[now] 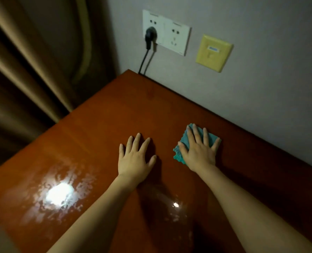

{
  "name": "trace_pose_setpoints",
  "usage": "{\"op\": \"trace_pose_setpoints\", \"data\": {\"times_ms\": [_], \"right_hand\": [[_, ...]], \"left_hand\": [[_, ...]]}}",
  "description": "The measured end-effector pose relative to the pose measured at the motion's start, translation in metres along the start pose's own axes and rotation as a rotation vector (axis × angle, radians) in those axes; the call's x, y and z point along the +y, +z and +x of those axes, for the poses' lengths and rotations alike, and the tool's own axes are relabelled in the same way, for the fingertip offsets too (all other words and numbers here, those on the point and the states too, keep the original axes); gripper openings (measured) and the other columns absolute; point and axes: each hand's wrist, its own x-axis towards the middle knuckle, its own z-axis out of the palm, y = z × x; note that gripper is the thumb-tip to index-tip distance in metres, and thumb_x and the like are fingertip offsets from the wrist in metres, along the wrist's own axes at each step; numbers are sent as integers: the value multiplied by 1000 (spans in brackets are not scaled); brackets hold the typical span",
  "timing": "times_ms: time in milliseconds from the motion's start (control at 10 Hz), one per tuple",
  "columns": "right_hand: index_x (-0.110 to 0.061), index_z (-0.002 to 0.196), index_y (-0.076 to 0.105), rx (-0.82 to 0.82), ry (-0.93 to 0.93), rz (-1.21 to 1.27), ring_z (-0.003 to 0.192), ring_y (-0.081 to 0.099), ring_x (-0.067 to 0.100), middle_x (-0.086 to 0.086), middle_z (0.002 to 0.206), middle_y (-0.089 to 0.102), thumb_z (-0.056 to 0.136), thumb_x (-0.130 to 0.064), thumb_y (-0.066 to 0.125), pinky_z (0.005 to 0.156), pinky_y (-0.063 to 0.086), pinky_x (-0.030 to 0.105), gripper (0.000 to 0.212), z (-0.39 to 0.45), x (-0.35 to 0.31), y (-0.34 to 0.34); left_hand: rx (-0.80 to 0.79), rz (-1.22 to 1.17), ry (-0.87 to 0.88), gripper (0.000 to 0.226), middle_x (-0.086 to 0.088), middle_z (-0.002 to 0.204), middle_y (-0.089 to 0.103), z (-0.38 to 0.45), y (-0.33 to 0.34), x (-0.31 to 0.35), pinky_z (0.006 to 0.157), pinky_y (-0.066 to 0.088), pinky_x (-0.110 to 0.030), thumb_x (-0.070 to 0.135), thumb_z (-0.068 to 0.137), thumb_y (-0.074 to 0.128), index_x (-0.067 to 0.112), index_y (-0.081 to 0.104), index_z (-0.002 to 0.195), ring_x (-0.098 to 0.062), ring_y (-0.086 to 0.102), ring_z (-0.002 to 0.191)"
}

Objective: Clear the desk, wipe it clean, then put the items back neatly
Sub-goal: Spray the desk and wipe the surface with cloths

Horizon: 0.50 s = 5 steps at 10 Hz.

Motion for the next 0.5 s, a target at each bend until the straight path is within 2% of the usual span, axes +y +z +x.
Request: {"op": "trace_pose_setpoints", "data": {"times_ms": [500], "right_hand": [[-28,151,-9,22,-192,-27,146,-10,27,-6,160,-11,95,-60,9,108,-2,68,67,124,-191,-22]], "left_hand": [[53,-68,-220,65,3,160,-7,53,-62,-156,116,-8,-43,58,94,32,36,7,150,-20,-11,146]]}}
